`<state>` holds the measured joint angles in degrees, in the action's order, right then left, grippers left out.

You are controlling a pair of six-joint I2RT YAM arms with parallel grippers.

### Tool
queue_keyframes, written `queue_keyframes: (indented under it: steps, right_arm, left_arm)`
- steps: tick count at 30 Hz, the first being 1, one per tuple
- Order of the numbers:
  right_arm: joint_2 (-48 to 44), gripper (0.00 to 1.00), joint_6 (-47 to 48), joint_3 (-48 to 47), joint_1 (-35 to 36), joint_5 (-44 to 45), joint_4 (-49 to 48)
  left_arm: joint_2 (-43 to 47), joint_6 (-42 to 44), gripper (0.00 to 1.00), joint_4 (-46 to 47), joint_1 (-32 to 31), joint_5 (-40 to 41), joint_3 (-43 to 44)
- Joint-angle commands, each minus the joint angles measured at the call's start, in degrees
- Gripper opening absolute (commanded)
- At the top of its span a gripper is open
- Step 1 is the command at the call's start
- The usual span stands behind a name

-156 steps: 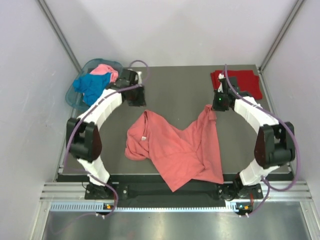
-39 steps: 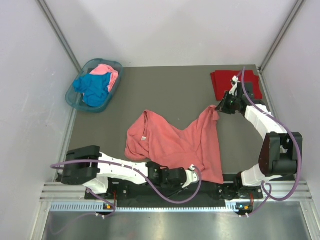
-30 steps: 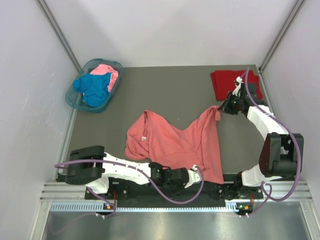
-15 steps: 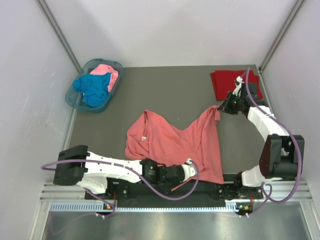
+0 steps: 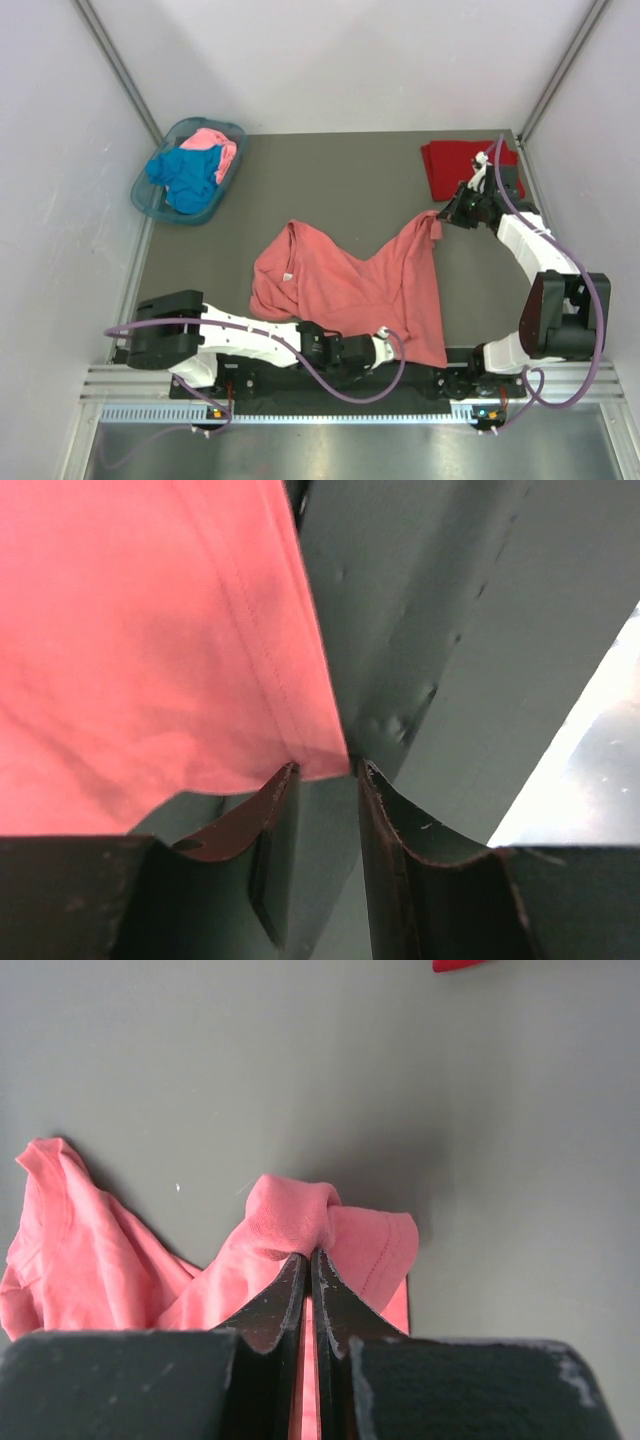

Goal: Fold and stack the t-shirts
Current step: Flatten the tshirt out

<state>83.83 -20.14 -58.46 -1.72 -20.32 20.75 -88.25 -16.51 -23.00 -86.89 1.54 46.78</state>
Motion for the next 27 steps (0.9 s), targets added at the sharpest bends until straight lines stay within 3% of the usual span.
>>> queue_keyframes:
  steps: [1, 5, 10, 15, 19, 24, 27]
  right_arm:
    - [-2.5, 0.0, 0.4, 0.4, -1.2, -1.2, -2.8]
    - [-2.4, 0.0, 0.3, 0.4, -1.4, -1.5, -3.1]
    - [-2.4, 0.0, 0.2, 0.6, -1.5, -1.7, -3.4]
    - [-2.4, 0.0, 0.1, 0.9, -1.7, -2.0, -3.6]
    - [-2.7, 0.0, -0.3, -0.2, -1.8, -0.2, -2.4]
    - [-4.4, 0.0, 0.2, -5.4, -2.6, 9.9, 7.1]
    - [-6.8, 0.0, 0.5, -10.8, -2.7, 13.2, 11.4]
  left_arm:
    - [-2.4, 0.9, 0.35, 3.8, 0.3, -0.9, 0.2]
    - [-4.4, 0.7, 0.31, 3.7, 0.4, -1.2, 1.0]
    - [-4.8, 0.6, 0.0, 1.7, 0.4, -0.1, 2.5]
    - [-0.2, -1.1, 0.0, -2.7, 1.7, 7.8, 4.2]
    - [5.4, -4.0, 0.0, -10.2, 6.2, 23.5, 7.8]
    - [13.4, -6.0, 0.0, -20.3, 19.5, 38.6, 18.7]
    - [17.7, -3.3, 0.0, -17.8, 28.0, 47.2, 24.4]
